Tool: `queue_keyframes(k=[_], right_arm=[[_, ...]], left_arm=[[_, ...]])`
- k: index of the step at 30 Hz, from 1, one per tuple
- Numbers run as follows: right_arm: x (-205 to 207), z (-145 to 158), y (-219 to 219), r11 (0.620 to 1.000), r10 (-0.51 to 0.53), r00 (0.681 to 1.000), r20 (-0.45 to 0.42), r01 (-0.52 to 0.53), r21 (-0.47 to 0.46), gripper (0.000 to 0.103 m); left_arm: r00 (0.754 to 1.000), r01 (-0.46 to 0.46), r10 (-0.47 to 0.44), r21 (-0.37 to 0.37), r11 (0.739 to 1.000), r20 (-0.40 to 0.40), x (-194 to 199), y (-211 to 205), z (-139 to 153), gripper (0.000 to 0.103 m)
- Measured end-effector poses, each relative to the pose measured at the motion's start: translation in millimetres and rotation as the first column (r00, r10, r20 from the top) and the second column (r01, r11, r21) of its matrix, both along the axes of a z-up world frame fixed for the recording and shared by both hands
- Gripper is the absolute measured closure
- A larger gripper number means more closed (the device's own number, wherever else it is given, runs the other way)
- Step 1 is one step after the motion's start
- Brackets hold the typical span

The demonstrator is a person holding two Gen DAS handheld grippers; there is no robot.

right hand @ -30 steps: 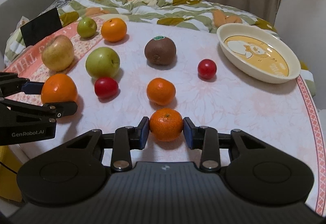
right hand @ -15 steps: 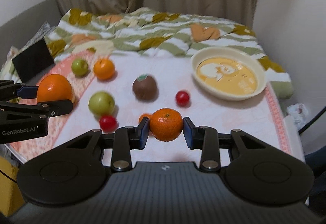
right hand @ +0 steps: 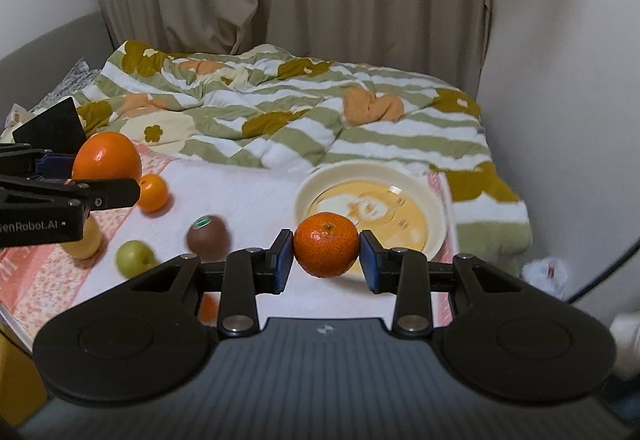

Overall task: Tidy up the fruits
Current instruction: 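Carry the orange and mandarin in both tools over to the cream bowl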

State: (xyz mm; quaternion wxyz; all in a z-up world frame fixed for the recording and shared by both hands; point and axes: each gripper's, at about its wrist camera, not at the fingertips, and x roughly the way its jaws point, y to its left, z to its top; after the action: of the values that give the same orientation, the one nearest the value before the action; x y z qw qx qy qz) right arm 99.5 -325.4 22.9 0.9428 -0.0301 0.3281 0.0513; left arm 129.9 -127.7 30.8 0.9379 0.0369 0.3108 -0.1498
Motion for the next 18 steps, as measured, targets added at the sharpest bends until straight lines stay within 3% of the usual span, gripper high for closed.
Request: queue_keyframes(k=[8,18], right_arm=[[72,-7,-63,0.999,0.052,0.999,0.002,-0.052,0.006,0.052],[153,-47,-112,0.999,0.027,0.997,-0.066,-0.024,0.041,0.052]], left_arm=[[1.000,-0.014,0.014,-0.001,1.000,-0.007,63,-65,-5,0.040],[0.993,0.066,-0.060,0.059,0.996,-0.097,144,-120,-54,0.040]])
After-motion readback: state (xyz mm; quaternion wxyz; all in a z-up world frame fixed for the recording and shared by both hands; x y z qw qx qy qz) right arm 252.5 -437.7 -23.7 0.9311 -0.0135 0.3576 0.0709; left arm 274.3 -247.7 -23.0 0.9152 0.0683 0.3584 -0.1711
